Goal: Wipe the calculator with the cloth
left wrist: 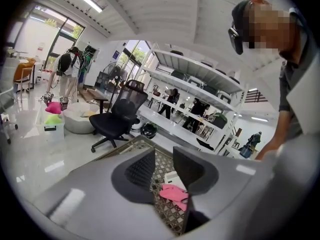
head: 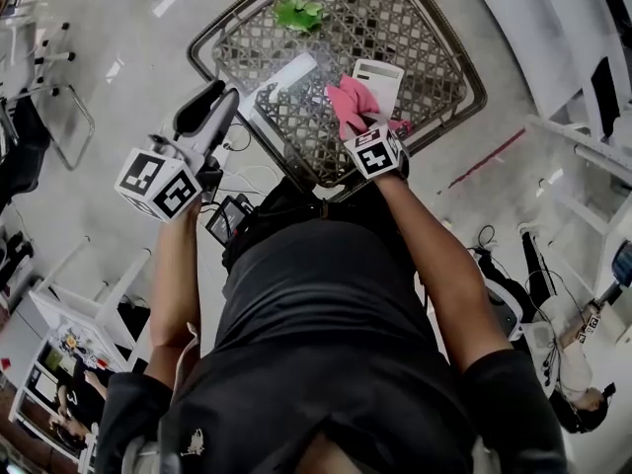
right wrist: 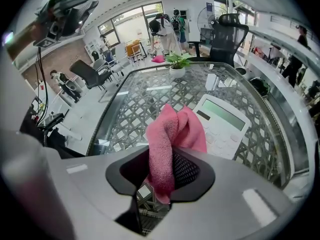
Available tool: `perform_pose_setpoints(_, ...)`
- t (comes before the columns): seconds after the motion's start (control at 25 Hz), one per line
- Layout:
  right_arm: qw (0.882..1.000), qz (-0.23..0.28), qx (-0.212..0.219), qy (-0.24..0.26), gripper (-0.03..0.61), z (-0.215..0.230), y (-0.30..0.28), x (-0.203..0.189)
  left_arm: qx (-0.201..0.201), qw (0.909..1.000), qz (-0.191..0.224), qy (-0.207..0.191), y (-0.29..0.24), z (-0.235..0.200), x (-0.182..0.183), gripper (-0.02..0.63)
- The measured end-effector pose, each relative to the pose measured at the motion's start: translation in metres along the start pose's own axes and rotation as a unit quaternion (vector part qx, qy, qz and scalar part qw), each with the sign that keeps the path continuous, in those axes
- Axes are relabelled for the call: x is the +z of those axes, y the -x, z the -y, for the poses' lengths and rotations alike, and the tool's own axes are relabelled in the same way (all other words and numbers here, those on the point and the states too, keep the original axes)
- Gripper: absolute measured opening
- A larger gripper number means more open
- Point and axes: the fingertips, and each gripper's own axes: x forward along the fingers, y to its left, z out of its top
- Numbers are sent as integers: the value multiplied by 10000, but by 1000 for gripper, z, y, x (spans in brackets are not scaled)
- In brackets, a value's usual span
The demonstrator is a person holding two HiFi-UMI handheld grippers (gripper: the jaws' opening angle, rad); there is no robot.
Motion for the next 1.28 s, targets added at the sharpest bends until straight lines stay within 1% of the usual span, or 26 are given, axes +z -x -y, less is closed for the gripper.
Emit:
perform_pose_setpoints(0.24, 9998, 92, -155, 34, 92, 6, 21, 8, -29, 10000, 56, -2, 1, -3, 12, 170)
perform_pose_setpoints(0.48, 9997, 79, -235, -42, 92, 14, 34, 12, -79, 9999, 77, 13, -5, -12, 13, 170)
perform_pose_setpoints(0.84, 9992, 308, -266, -65, 92, 19, 57, 28, -108, 9999, 119, 45, -10, -13, 20, 170)
perform_pose_setpoints(1.0, 9983, 497, -303, -83, 92, 18, 75, 39, -122, 9998, 166, 38, -6, -12, 25, 170)
perform_pose_setpoints(1.16, 9956, 865, -349, -99, 92, 22, 92, 53, -126, 9997, 210, 22, -6, -9, 29, 170)
perform_pose_setpoints(1.28, 9939, 1015, -406, -143, 94, 25, 109, 60, -148, 9996, 231, -32, -6, -5, 33, 170)
